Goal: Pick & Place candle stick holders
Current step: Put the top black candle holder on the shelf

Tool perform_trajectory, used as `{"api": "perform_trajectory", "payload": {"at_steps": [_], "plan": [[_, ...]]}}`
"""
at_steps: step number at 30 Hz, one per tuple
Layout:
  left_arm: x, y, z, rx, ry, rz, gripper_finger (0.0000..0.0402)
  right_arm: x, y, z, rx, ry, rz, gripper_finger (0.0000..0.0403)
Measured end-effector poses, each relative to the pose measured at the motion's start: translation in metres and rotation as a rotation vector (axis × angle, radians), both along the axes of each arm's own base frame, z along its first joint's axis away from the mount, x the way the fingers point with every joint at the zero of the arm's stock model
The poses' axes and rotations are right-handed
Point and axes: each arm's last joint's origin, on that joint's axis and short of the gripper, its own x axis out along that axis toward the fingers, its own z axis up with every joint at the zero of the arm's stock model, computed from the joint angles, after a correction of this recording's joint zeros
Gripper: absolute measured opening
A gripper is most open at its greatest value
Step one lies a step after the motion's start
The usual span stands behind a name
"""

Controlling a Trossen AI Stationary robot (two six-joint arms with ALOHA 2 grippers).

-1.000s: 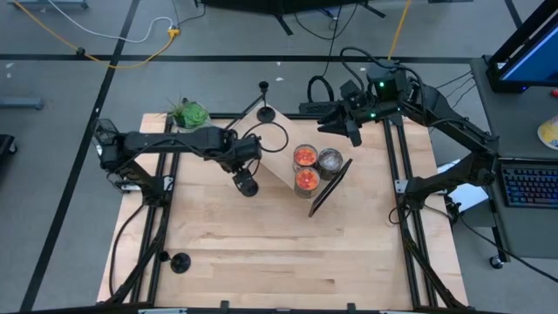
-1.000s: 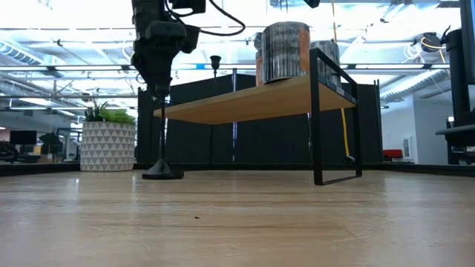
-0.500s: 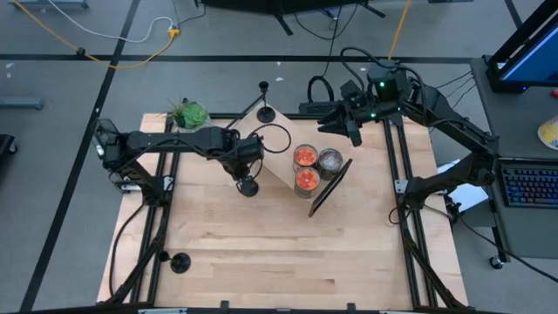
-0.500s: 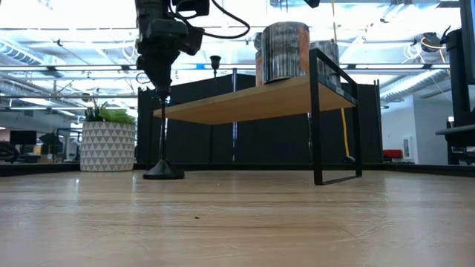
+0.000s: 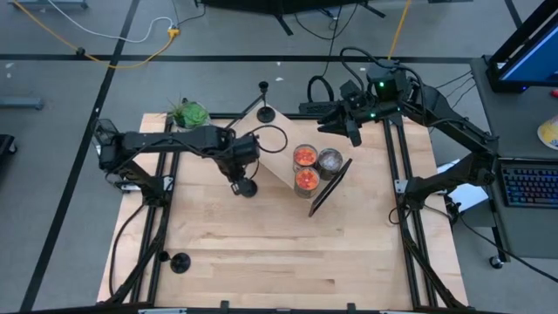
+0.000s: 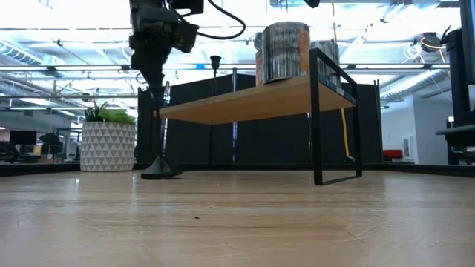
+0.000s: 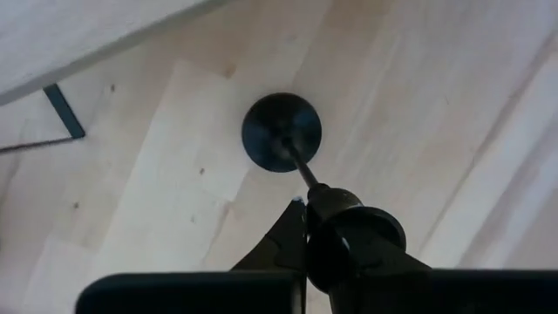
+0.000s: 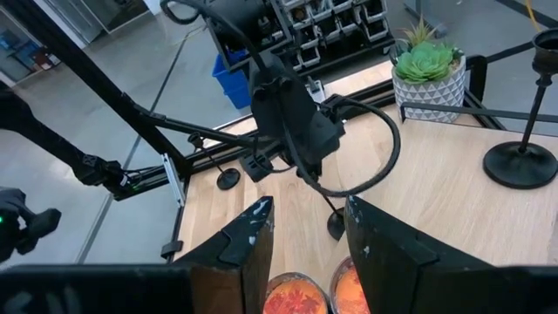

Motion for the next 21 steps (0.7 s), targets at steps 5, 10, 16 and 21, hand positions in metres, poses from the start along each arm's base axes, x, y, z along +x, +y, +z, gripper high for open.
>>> {"api": "perform_trajectory", "payload": {"at_steps": [5,10,16,21], "plan": [[-0.024,-0.005,0.021,-0.041,0.018,0.018,0.0013,0.000,0.000,0.000,-0.003,-0.001,0.001,0.0134],[-0.045,-0.008,0.051,-0.053,0.038,0.062,0.0012,0.000,0.000,0.000,-0.006,-0.002,0.002,0.0134],[-0.056,-0.011,0.100,-0.086,-0.053,0.087,0.0013,0.000,0.000,0.000,-0.007,-0.002,0.002,0.0134],[-0.062,-0.011,0.144,-0.117,-0.237,0.143,0.0013,0.000,0.000,0.000,-0.023,-0.004,0.008,0.0134]]}}
